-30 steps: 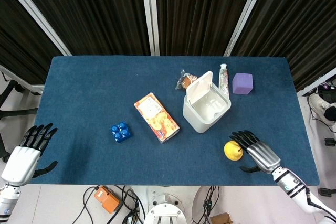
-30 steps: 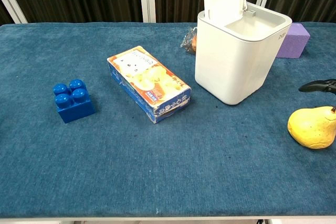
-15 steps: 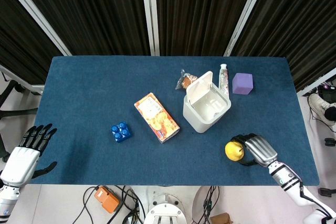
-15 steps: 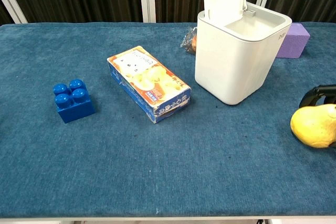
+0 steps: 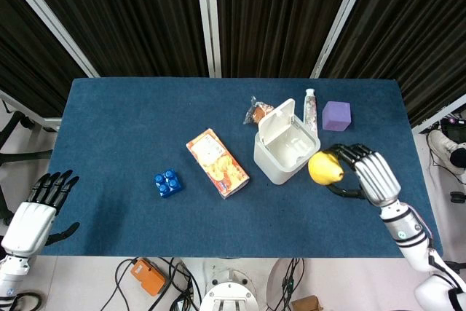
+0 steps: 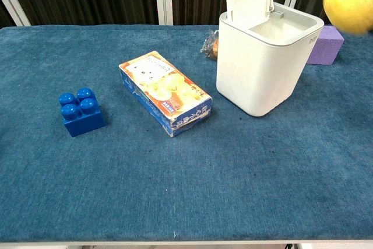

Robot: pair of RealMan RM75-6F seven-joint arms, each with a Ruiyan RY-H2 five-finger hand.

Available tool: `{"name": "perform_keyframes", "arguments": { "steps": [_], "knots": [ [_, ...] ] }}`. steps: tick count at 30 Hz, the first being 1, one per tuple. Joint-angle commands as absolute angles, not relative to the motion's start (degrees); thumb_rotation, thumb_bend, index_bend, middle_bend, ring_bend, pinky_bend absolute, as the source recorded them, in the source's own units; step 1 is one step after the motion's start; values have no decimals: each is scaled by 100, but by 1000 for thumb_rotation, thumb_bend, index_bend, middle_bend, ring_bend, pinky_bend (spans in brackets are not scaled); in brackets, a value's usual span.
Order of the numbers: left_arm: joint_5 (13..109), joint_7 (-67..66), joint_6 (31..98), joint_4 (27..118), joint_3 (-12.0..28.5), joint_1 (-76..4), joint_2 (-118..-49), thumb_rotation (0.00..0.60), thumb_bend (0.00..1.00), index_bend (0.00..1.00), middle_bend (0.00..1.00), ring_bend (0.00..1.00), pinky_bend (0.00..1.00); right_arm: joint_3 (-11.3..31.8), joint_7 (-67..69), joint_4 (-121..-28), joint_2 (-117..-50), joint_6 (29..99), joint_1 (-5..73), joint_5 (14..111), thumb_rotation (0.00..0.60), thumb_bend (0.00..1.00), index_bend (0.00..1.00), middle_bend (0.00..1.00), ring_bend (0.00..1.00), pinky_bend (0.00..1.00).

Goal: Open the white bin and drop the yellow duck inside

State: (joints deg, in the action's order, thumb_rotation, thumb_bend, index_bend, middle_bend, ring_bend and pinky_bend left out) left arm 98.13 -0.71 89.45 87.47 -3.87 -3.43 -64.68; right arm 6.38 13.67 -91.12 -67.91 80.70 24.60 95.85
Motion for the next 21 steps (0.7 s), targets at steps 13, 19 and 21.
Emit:
{"name": "perform_keyframes", "arguments": {
  "steps": [13,19,21],
  "knots": [
    [9835,56,8995,8705,-413,-320,-6426,600,139,0,0,0,33,1317,-633,-9649,-7197,6081,3639,7599,600,430,188,357,212,266],
    [9822,54,8992,8711,-405,-322,-6427,600,140,0,0,0,33,1146,-664,-9932,-6899,6095,3484,7601,600,293,0,148,34,135],
    [9823,41,8983,8716,-407,-323,-6431,600,139,0,0,0,33,1069,-626,-10041,-6780,6249,3362,7736,600,261,0,114,10,125]
  ]
}}
